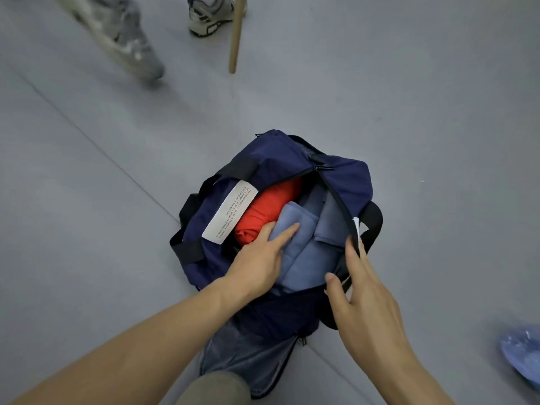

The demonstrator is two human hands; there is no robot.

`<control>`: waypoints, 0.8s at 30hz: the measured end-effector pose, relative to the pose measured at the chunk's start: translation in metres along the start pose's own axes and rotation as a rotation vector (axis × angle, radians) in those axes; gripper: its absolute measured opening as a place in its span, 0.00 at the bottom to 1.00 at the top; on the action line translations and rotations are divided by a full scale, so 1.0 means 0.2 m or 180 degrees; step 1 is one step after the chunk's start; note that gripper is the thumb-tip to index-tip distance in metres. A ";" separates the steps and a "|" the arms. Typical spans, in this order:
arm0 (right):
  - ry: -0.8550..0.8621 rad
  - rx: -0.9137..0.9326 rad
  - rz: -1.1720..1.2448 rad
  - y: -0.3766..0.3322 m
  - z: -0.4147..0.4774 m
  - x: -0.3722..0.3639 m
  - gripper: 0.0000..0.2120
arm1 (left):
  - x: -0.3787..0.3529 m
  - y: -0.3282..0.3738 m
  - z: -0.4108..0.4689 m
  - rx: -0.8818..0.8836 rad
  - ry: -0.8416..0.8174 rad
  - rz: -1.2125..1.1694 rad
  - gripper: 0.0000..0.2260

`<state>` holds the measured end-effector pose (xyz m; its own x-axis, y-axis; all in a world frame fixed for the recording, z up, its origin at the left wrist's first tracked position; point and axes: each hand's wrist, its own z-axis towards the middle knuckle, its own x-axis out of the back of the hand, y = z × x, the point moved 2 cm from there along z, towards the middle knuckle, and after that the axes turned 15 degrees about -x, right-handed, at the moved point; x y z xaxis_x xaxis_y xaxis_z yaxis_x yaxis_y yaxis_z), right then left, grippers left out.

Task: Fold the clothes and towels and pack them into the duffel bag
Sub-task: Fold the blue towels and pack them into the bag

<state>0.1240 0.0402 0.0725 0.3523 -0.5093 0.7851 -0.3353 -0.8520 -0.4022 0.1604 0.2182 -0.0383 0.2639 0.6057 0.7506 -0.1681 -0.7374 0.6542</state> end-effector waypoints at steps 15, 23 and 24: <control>-0.0074 0.0181 0.0094 0.07 0.03 -0.08 0.36 | 0.06 0.11 0.05 -0.0661 -0.0663 0.2205 0.38; -0.0551 0.0785 -0.0430 0.51 -0.14 0.14 0.30 | 0.18 0.30 0.06 -0.0886 0.0664 0.1433 0.16; -0.0555 0.0643 -0.0521 0.64 -0.17 0.20 0.30 | 0.20 0.38 0.05 -0.0981 0.0960 0.1234 0.14</control>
<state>0.0643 -0.0853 0.0678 0.5377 -0.3617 0.7616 -0.0876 -0.9224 -0.3762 0.1672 0.1831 0.0405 -0.1470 0.4004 0.9045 -0.4794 -0.8287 0.2889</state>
